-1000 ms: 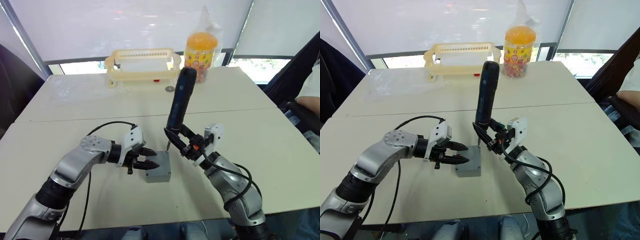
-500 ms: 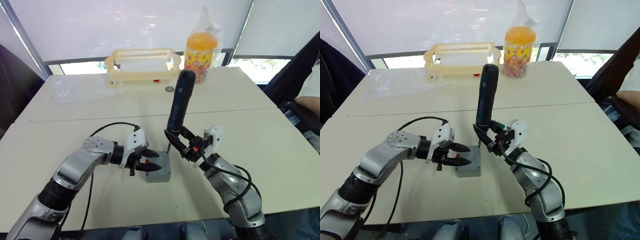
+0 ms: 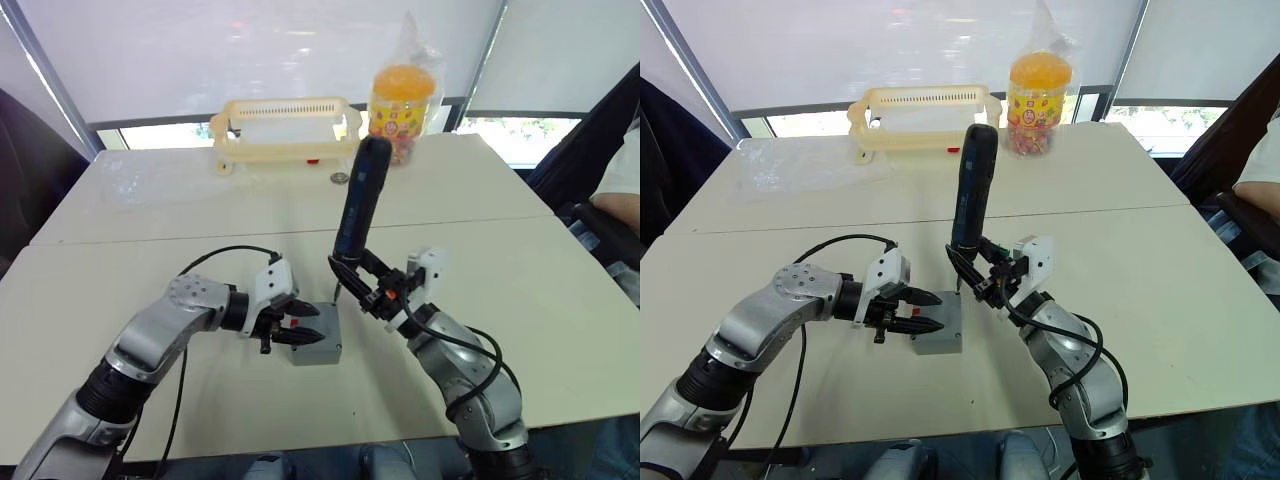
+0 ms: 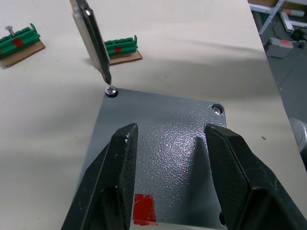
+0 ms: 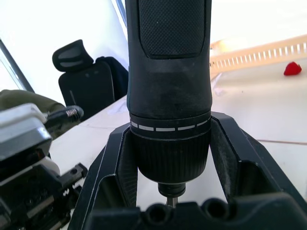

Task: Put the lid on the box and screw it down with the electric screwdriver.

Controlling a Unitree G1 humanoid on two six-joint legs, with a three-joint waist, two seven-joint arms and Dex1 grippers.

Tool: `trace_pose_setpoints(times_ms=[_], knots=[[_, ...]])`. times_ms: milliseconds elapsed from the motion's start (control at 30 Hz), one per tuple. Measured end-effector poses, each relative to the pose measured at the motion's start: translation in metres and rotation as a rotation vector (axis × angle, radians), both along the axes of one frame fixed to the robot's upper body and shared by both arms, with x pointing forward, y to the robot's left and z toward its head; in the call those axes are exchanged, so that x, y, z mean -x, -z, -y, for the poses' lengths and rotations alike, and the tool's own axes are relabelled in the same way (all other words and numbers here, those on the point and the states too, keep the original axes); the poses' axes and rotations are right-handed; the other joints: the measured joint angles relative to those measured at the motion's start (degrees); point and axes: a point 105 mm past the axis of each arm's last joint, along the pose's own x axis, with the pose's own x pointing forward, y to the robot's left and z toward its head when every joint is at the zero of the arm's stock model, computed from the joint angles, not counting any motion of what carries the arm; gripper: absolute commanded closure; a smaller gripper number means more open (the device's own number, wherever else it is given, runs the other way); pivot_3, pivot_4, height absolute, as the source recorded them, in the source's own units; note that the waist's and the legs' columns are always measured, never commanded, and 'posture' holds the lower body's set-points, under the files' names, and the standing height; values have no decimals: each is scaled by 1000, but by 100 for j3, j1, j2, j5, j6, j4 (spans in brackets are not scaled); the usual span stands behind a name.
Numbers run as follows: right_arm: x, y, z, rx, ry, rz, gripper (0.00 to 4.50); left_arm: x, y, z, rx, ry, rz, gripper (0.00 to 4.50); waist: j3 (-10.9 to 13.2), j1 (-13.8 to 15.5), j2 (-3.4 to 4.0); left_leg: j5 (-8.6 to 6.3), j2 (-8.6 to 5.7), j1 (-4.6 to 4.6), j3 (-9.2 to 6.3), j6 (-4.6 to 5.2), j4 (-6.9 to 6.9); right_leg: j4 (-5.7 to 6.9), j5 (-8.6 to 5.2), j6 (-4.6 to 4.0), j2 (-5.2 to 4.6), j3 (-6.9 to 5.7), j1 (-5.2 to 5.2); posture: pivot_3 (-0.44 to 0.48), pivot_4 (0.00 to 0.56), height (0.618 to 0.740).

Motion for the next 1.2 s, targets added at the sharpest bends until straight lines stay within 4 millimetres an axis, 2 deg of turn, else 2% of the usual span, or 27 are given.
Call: trace_pose_setpoints(times_ms=[633, 1200], knots=[[3, 9, 0, 22, -1, -14, 2773, 1, 0, 1, -3, -5, -4, 2293, 0, -2, 0, 0, 0, 0, 1, 0, 0, 0, 0, 0, 0, 0, 0, 0, 150, 740], [1, 9, 2, 20, 11, -4, 2773, 1, 0, 1, -3, -6, -4, 2293, 0, -2, 0, 0, 0, 1, 0, 0, 0, 0, 0, 0, 0, 0, 1, 0, 150, 740]])
